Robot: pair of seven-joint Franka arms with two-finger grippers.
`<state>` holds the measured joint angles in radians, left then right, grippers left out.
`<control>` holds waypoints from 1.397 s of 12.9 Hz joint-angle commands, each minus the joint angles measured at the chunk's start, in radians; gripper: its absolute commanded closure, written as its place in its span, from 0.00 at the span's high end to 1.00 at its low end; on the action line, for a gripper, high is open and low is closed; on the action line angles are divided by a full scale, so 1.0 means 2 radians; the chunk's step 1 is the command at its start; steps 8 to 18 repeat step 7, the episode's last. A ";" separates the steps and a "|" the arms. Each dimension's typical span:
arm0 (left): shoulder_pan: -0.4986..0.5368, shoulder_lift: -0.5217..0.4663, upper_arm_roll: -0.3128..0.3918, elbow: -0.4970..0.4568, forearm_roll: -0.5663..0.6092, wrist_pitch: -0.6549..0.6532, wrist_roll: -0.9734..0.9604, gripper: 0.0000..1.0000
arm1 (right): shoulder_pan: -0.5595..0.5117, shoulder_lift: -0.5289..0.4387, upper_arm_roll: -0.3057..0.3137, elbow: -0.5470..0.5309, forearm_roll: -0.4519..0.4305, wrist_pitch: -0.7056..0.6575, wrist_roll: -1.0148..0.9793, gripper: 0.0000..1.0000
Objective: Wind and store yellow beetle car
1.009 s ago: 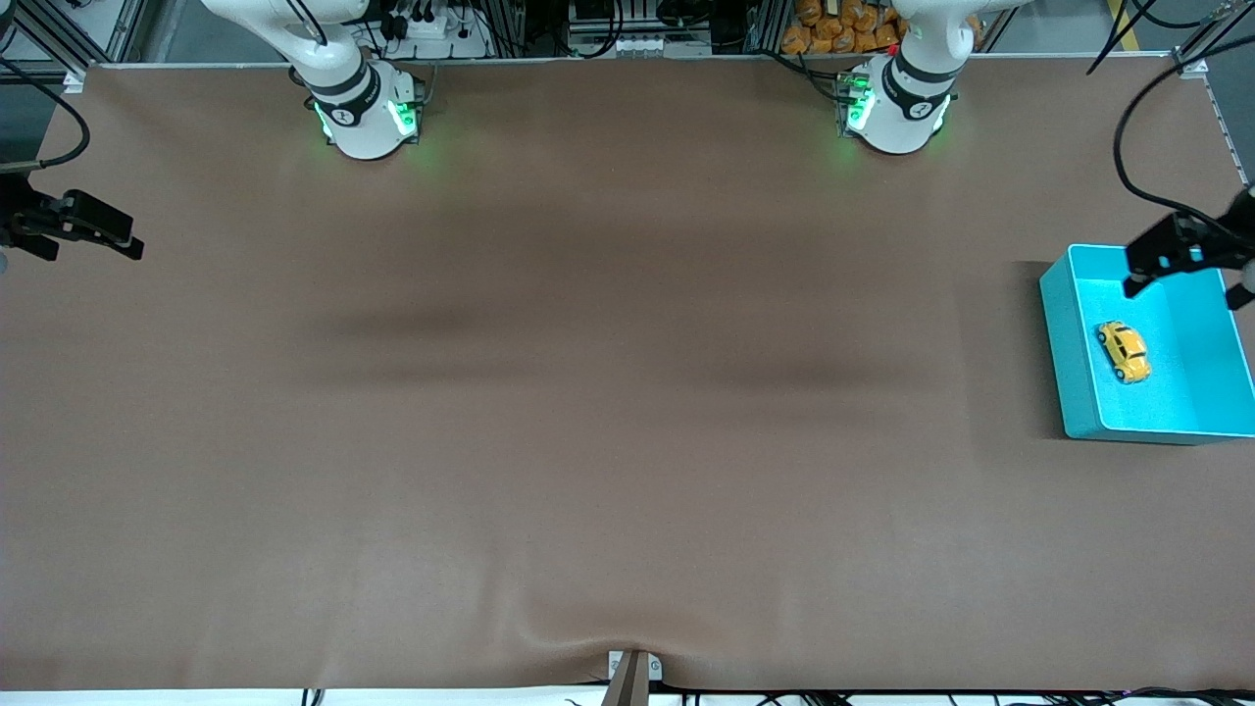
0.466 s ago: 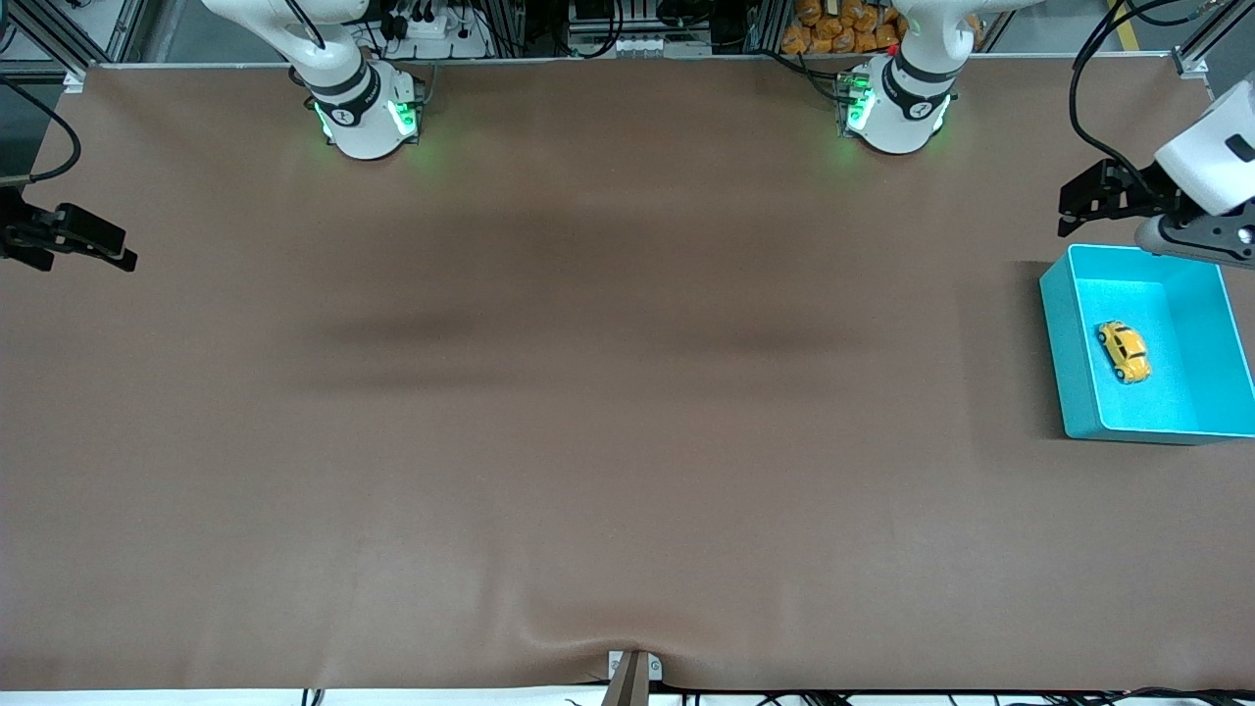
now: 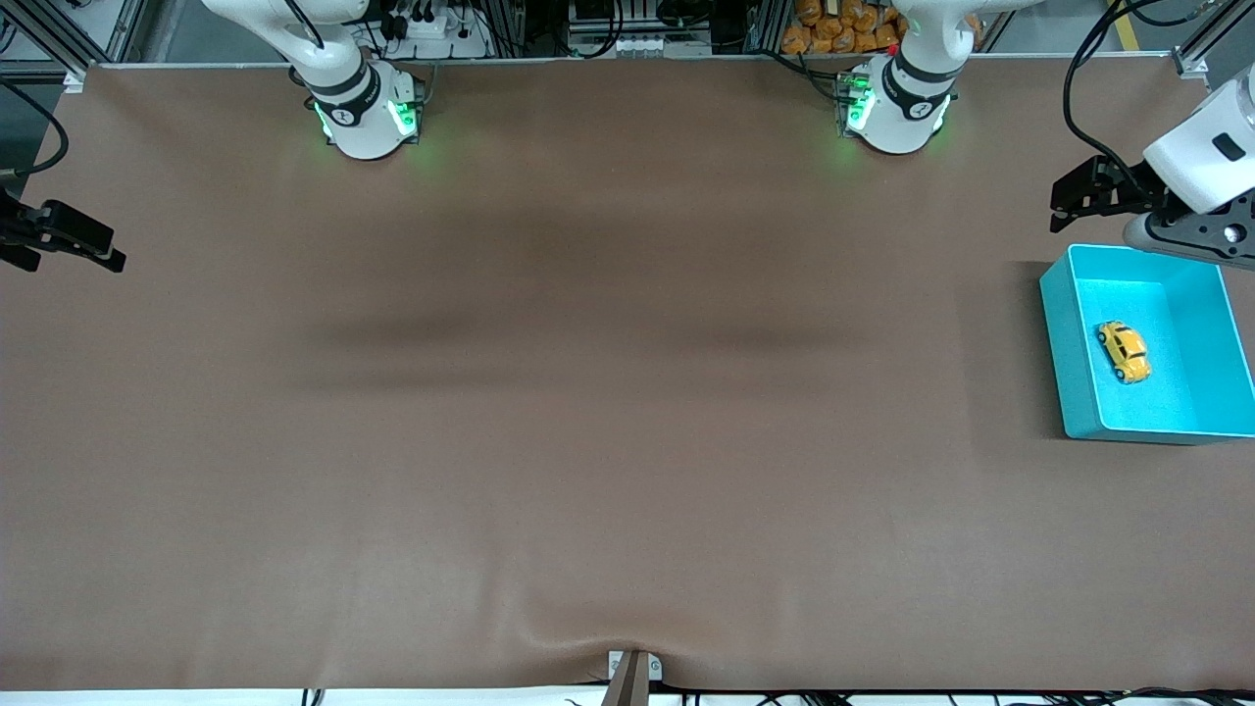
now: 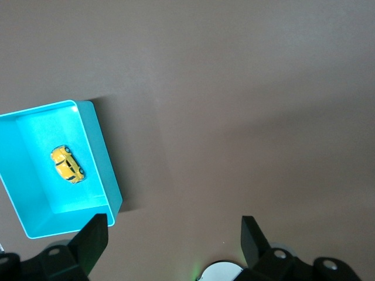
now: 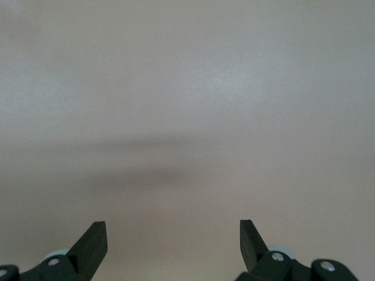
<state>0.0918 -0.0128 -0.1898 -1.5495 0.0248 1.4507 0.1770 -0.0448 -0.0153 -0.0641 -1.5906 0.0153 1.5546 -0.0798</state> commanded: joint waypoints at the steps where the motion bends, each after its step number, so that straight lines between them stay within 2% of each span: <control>1: 0.000 -0.010 0.000 -0.003 -0.020 -0.007 0.004 1.00 | -0.004 0.001 0.002 0.008 0.001 -0.006 0.001 1.00; 18: 0.001 -0.011 0.001 -0.005 -0.035 -0.020 0.004 1.00 | -0.002 0.002 0.003 0.008 0.001 -0.003 0.005 1.00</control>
